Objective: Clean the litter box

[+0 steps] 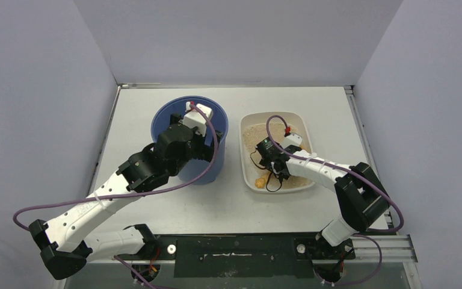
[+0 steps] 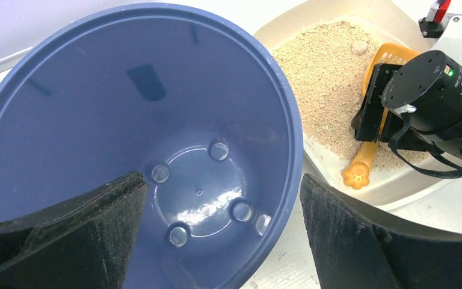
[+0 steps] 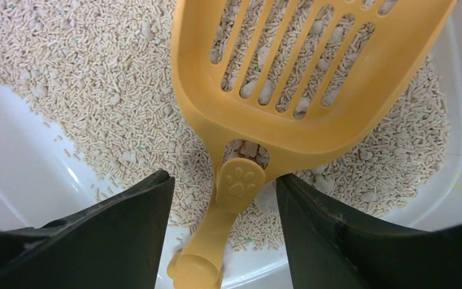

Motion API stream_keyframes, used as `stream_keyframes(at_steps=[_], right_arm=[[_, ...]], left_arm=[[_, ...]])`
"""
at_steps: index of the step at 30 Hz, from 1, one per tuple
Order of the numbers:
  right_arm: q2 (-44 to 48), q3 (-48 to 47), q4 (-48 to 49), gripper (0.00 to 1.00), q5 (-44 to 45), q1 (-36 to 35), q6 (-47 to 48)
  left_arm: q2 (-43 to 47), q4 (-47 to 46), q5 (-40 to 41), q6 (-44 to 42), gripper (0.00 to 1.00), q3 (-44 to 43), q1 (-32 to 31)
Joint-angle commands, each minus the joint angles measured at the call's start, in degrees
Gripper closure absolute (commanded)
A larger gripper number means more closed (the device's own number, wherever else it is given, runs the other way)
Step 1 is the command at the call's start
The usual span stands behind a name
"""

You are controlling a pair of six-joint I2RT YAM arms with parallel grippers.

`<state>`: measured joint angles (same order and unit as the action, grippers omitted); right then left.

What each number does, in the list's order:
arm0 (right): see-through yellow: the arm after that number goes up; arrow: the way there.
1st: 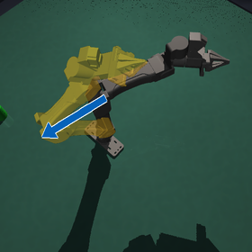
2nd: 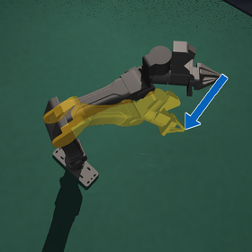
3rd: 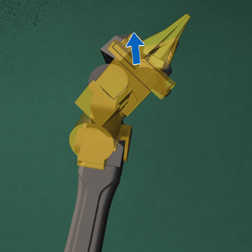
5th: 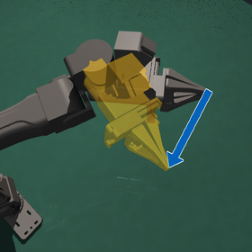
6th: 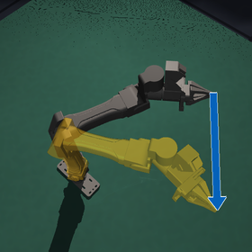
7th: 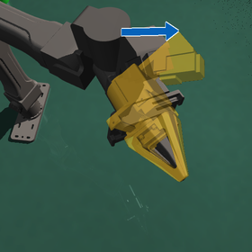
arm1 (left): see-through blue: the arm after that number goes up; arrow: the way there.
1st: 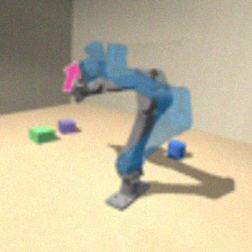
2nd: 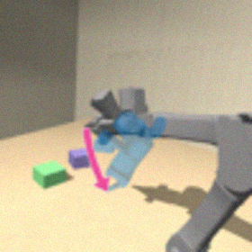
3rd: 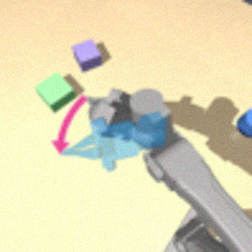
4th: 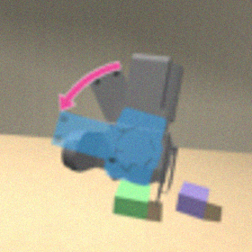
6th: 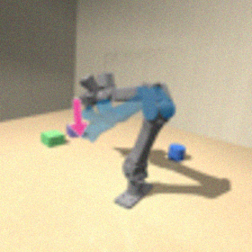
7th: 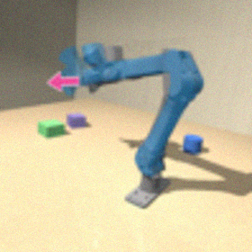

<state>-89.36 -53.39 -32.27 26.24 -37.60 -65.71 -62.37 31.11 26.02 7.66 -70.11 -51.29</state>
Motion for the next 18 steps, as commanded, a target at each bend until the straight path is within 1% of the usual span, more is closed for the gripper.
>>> stream_keyframes(at_steps=[1,9,11,12,15,18], right_arm=[[-1.4,-2.1,0.4,0.39,3.2,-0.3,-2.5],[-3.8,-2.7,0.0,0.56,3.4,-0.4,-3.3],[-4.1,-3.1,-0.4,0.65,3.6,-0.4,-3.1],[-4.0,-3.2,-0.8,0.74,3.7,-0.4,-3.0],[-2.7,-3.2,-1.6,0.91,4.3,-0.4,-2.5],[-0.5,-2.8,-1.9,1.0,4.6,-0.4,-1.8]], left_arm=[[4.3,-6.0,1.5,-2.2,0.03,3.0,-0.1],[9.0,-10.7,3.4,-2.3,0.03,9.0,-0.1],[9.2,-11.1,3.7,-2.2,0.03,9.5,0.0],[9.2,-11.2,4.0,-2.1,0.03,9.8,0.0],[9.2,-11.4,5.0,-2.1,0.03,10.3,0.0],[9.5,-11.6,5.5,-2.1,0.03,10.6,0.0]])
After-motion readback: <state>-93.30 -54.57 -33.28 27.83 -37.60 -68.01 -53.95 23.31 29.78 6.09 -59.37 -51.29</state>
